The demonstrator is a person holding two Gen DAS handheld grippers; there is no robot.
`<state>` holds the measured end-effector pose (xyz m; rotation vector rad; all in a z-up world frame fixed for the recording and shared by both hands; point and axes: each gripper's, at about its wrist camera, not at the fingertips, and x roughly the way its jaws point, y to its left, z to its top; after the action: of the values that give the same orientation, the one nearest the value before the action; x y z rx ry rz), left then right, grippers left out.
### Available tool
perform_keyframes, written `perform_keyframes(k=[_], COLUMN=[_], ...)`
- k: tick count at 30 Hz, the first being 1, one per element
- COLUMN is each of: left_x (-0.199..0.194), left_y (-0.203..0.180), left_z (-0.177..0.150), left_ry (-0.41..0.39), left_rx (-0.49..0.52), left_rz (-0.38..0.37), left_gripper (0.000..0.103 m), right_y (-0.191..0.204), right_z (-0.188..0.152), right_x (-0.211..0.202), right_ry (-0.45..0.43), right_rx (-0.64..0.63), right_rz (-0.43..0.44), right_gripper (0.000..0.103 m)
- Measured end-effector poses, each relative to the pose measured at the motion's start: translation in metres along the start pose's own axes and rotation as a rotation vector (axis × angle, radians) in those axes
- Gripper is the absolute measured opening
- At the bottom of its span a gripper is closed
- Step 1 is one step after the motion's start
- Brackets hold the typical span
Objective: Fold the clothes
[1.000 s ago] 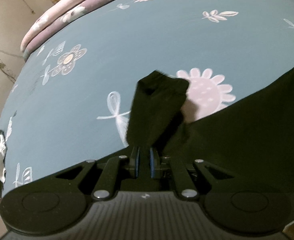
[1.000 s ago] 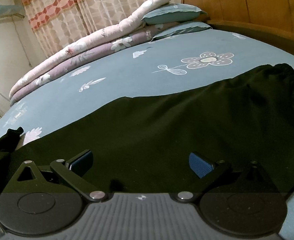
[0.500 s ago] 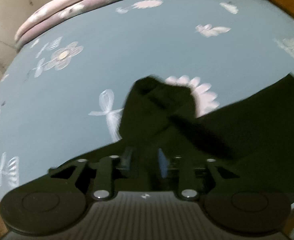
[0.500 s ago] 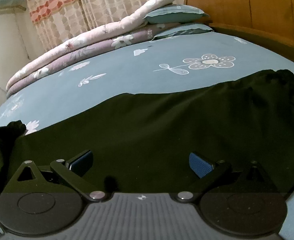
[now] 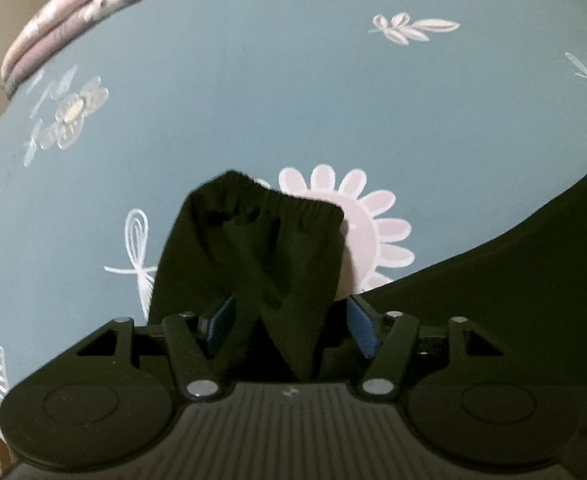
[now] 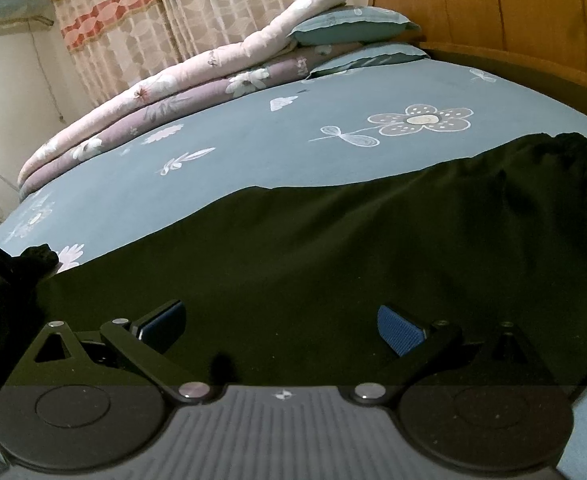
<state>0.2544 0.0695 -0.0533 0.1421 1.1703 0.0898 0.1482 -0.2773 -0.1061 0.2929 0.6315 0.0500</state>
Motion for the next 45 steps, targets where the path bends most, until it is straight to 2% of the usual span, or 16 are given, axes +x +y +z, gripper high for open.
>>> perform_keyframes(k=[1,3,7,13,19,21,24,26,28,30,35,42,43,45], left_x=[0.005,0.015,0.003,-0.029,-0.040,-0.041,-0.048,-0.052,-0.057,-0.062,-0.049,0.006,0.012,0.018], left_y=[-0.001,-0.002,0.007,0.032,0.067,0.080,0.090,0.093,0.088,0.077,0.044,0.016,0.014,0.010], left_z=[0.001,0.004,-0.002,-0.025,-0.058,-0.068,-0.072,-0.072,-0.066,-0.058,-0.032,-0.010,-0.008,-0.007], left_ry=[0.012,0.036,-0.011,-0.039,-0.018,-0.018,-0.053,-0.076,-0.098,-0.119,-0.112,-0.010,-0.001,0.001], left_rx=[0.002,0.005,0.015,0.037,0.027,-0.013,-0.071,-0.107,-0.124,-0.111,-0.094,-0.097,-0.093,-0.072], left_rz=[0.003,0.010,0.010,0.042,0.069,0.055,-0.005,-0.058,-0.120,-0.156,-0.202,-0.065,-0.045,-0.034], left_gripper=[0.039,0.023,0.017,0.017,0.017,0.017,0.017,0.023,0.040,0.049,0.059,0.058,0.054,0.032], right_y=[0.001,0.002,0.005,0.009,0.014,0.017,0.022,0.025,0.027,0.029,0.027,0.017,0.016,0.013], right_z=[0.000,-0.001,-0.002,-0.003,-0.004,-0.006,-0.008,-0.010,-0.012,-0.013,-0.012,-0.006,-0.005,-0.004], right_x=[0.000,0.001,0.003,0.003,0.005,0.006,0.008,0.009,0.010,0.011,0.010,0.007,0.007,0.007], right_ry=[0.002,0.004,0.005,0.006,0.007,0.005,0.001,-0.001,0.000,0.000,-0.001,0.001,0.000,-0.001], right_rx=[-0.003,-0.014,-0.035,-0.052,-0.072,-0.089,-0.118,-0.140,-0.159,-0.174,-0.160,-0.090,-0.081,-0.064], right_rz=[0.003,0.006,-0.003,-0.007,-0.022,-0.036,-0.064,-0.082,-0.096,-0.106,-0.097,-0.049,-0.045,-0.037], right_gripper=[0.103,0.103,0.103,0.103,0.103,0.103,0.103,0.103,0.103,0.103,0.103,0.103,0.103,0.103])
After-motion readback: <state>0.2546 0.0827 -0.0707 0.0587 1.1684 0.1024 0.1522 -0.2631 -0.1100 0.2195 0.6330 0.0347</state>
